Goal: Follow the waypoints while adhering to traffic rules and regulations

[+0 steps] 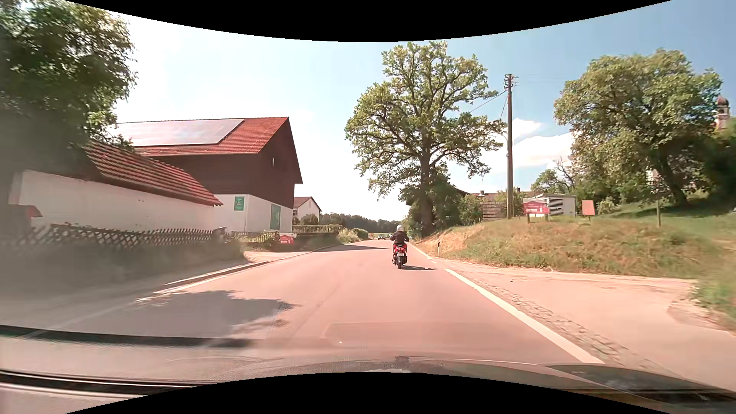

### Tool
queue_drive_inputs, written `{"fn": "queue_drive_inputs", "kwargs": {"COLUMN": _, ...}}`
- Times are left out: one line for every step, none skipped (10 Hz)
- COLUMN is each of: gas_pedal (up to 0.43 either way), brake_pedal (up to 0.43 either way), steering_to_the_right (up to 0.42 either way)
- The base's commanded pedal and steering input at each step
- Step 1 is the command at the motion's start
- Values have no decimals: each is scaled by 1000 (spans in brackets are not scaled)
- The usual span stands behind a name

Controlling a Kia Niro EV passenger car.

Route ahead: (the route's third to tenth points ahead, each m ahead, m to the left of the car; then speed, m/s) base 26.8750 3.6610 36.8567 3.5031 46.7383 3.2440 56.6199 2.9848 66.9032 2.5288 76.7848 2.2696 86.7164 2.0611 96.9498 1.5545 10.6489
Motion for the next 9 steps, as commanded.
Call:
{"fn": "queue_drive_inputs", "kwargs": {"gas_pedal": 220, "brake_pedal": 6, "steering_to_the_right": 3}}
{"fn": "queue_drive_inputs", "kwargs": {"gas_pedal": 220, "brake_pedal": 6, "steering_to_the_right": 6}}
{"fn": "queue_drive_inputs", "kwargs": {"gas_pedal": 220, "brake_pedal": 6, "steering_to_the_right": 15}}
{"fn": "queue_drive_inputs", "kwargs": {"gas_pedal": 240, "brake_pedal": 6, "steering_to_the_right": 18}}
{"fn": "queue_drive_inputs", "kwargs": {"gas_pedal": 240, "brake_pedal": 6, "steering_to_the_right": 18}}
{"fn": "queue_drive_inputs", "kwargs": {"gas_pedal": 240, "brake_pedal": 6, "steering_to_the_right": 17}}
{"fn": "queue_drive_inputs", "kwargs": {"gas_pedal": 240, "brake_pedal": 6, "steering_to_the_right": 16}}
{"fn": "queue_drive_inputs", "kwargs": {"gas_pedal": 240, "brake_pedal": 6, "steering_to_the_right": 16}}
{"fn": "queue_drive_inputs", "kwargs": {"gas_pedal": 240, "brake_pedal": 6, "steering_to_the_right": 14}}
